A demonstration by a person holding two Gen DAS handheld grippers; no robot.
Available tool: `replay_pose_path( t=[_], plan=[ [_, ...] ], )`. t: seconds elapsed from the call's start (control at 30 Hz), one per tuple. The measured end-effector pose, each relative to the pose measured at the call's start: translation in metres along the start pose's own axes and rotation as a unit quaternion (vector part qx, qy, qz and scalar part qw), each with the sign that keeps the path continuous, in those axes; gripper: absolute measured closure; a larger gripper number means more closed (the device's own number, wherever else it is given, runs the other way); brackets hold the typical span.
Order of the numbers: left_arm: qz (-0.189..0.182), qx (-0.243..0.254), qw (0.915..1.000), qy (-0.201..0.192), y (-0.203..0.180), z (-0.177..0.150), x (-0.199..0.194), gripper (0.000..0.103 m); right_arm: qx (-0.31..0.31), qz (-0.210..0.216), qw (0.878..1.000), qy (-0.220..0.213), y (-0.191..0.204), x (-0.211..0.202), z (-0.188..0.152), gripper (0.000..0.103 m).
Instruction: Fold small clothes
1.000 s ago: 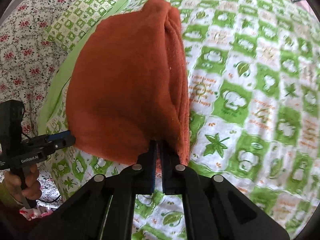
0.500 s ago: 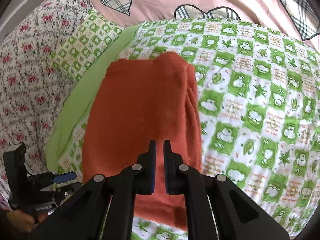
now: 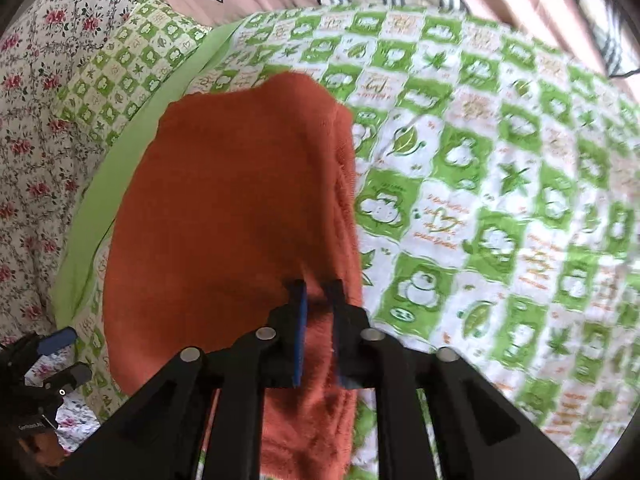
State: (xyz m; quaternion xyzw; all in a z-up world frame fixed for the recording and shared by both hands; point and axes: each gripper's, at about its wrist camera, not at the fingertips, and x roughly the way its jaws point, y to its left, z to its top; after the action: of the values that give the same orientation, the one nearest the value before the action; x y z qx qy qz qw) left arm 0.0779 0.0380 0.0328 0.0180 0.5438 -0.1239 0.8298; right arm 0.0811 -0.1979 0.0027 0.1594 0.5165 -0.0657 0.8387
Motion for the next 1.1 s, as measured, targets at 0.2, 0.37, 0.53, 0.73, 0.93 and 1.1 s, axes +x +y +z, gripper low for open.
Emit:
replay_pose_path(
  t=[0.2, 0.37, 0.53, 0.73, 0.93, 1.1],
  plan=[
    [0.028, 0.010, 0.9995, -0.005, -0.005, -0.001, 0.000, 0.029, 0.001, 0.037, 0.999, -0.027, 0.008, -0.043, -0.024, 0.061],
    [0.083, 0.031, 0.9961, -0.005, -0.012, -0.011, 0.002, 0.020, -0.047, 0.027, 0.998, -0.014, 0.032, -0.058, -0.059, 0.037],
    [0.092, 0.044, 0.9947, 0.010, -0.016, -0.030, 0.004, 0.020, -0.090, 0.014, 0.996, -0.005, 0.048, -0.064, -0.095, 0.020],
    [0.104, 0.060, 0.9928, 0.006, -0.023, -0.044, 0.002, 0.019, -0.104, -0.005, 0.995, 0.005, 0.053, -0.059, -0.116, 0.018],
    [0.110, 0.056, 0.9923, -0.012, -0.024, -0.042, -0.004, 0.018, -0.123, -0.019, 0.992, 0.002, 0.060, -0.055, -0.117, 0.017],
    [0.119, 0.052, 0.9915, -0.013, -0.022, -0.037, -0.003, 0.017, -0.132, -0.022, 0.991, 0.004, 0.063, -0.045, -0.112, 0.017]
  ],
)
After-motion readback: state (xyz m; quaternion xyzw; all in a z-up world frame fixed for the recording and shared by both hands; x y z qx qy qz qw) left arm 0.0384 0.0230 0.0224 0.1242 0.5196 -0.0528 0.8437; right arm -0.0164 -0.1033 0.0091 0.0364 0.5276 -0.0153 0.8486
